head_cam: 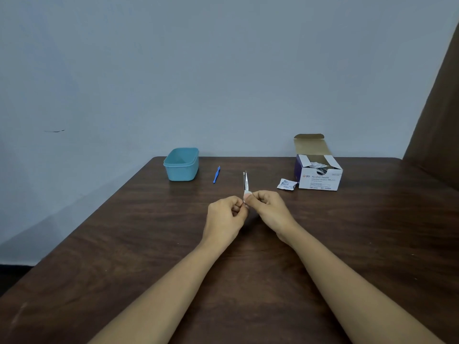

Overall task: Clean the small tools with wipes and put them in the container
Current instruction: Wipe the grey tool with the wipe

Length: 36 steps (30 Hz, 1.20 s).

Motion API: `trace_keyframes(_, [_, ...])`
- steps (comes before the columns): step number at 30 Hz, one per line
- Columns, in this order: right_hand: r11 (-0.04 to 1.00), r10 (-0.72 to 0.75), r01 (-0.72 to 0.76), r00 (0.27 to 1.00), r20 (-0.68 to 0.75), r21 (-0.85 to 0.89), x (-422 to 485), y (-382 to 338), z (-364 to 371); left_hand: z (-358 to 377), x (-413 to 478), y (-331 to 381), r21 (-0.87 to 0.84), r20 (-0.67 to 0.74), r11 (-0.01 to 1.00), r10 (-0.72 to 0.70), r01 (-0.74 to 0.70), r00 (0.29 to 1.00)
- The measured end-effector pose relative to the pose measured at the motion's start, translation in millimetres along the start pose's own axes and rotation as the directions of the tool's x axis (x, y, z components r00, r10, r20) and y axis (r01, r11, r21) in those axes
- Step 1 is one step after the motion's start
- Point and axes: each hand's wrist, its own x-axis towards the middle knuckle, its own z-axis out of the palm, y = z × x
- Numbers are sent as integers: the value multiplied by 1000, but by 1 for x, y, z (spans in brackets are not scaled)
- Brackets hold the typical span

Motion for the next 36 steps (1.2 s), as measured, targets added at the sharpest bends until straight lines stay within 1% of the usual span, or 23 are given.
trace_keyframes(3, [1000, 12, -12, 1000, 25, -1, 1, 0, -1, 0, 0, -1, 0, -2, 1000, -1, 1, 1000])
trace_keyframes(5, [1000, 8, -8, 1000, 15, 2, 1, 2, 0, 0, 1, -1, 0, -3, 1000, -4, 4, 1000])
trace_keyframes(8, [999, -12, 14, 999, -40, 38, 0, 4, 2, 0, 1, -1, 11, 32, 1000, -2, 2, 999])
trace_keyframes(12, [996, -35, 45, 991, -132, 77, -1, 2, 2, 1, 1, 0, 78, 115, 997, 20, -30, 993])
trace_keyframes(16, [991, -39, 64, 978, -205, 120, 0, 2, 2, 2, 1, 2, 108, 141, 993, 32, -47, 989])
trace_keyframes(18, [985, -17, 58, 970, -242, 165, 1, 3, 0, 3, 1, 2, 106, 149, 993, 34, -50, 988])
trace_keyframes(23, [946, 96, 9, 946, -308, 323, 3, 2, -4, 5, 0, 3, 73, 144, 997, 29, -40, 989])
trace_keyframes(25, [945, 101, -1, 952, -288, 328, 3, 2, -5, 6, 0, 2, 77, 118, 996, 32, -42, 993])
trace_keyframes(26, [953, 91, -7, 960, -264, 304, 3, 2, -5, 6, 0, 1, 80, 101, 996, 33, -41, 994])
trace_keyframes(29, [987, 35, -6, 984, -175, 162, 2, 2, -2, 6, 0, 0, 77, 77, 997, 19, -25, 997])
trace_keyframes(32, [999, -2, 8, 994, -107, 50, 4, 6, 2, 5, 1, -2, 64, 60, 998, 7, -11, 998])
trace_keyframes(36, [1000, -14, 14, 999, -49, -3, 5, 11, 2, 4, 1, -3, 62, 21, 998, -5, 4, 1000])
